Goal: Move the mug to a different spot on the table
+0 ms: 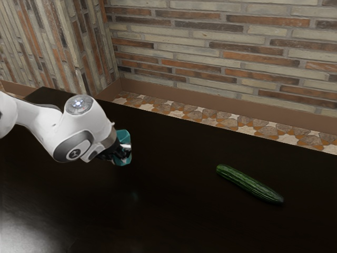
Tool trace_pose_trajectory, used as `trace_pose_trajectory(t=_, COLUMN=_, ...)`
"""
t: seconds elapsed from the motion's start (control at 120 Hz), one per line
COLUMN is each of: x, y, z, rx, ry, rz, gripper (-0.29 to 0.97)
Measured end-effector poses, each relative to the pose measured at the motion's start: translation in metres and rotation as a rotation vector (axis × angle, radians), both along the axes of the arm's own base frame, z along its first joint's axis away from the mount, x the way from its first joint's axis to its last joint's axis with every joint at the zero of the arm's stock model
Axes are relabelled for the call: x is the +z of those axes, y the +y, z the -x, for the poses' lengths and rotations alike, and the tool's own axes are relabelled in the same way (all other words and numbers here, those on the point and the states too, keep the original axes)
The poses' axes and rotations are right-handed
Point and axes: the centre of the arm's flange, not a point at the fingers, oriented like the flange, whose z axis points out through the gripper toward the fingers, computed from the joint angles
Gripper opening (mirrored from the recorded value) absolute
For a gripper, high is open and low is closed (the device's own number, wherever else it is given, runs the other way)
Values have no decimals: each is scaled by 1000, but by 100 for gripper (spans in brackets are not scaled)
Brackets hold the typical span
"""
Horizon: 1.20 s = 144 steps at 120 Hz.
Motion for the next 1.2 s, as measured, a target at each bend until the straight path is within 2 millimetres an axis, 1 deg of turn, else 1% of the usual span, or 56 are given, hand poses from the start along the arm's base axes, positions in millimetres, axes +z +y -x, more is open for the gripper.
trace_pose_trajectory(t=0.075, x=-4, y=-9, z=5, rx=-16, ry=-1, rz=7, gripper=7)
trace_pose_trajectory(t=0.183, x=-13, y=-7, z=11, rx=-11, ry=5, rz=15, gripper=8)
trace_pose_trajectory(t=0.25, x=-20, y=1, z=10, rx=6, ry=9, rz=20, gripper=9)
trace_pose_trajectory(t=0.358, x=-31, y=24, z=9, rx=51, ry=16, rz=28, gripper=9)
trace_pose_trajectory(t=0.408, x=-35, y=28, z=9, rx=61, ry=19, rz=32, gripper=9)
trace_pose_trajectory(t=0.533, x=-44, y=24, z=8, rx=54, ry=25, rz=38, gripper=9)
trace_pose_trajectory(t=0.742, x=-69, y=25, z=4, rx=58, ry=61, rz=46, gripper=9)
trace_pose_trajectory(t=0.833, x=-74, y=25, z=3, rx=59, ry=68, rz=47, gripper=9)
trace_pose_trajectory(t=1.05, x=-72, y=25, z=6, rx=60, ry=66, rz=46, gripper=35)
trace_pose_trajectory(t=1.2, x=-69, y=24, z=23, rx=62, ry=76, rz=45, gripper=45)
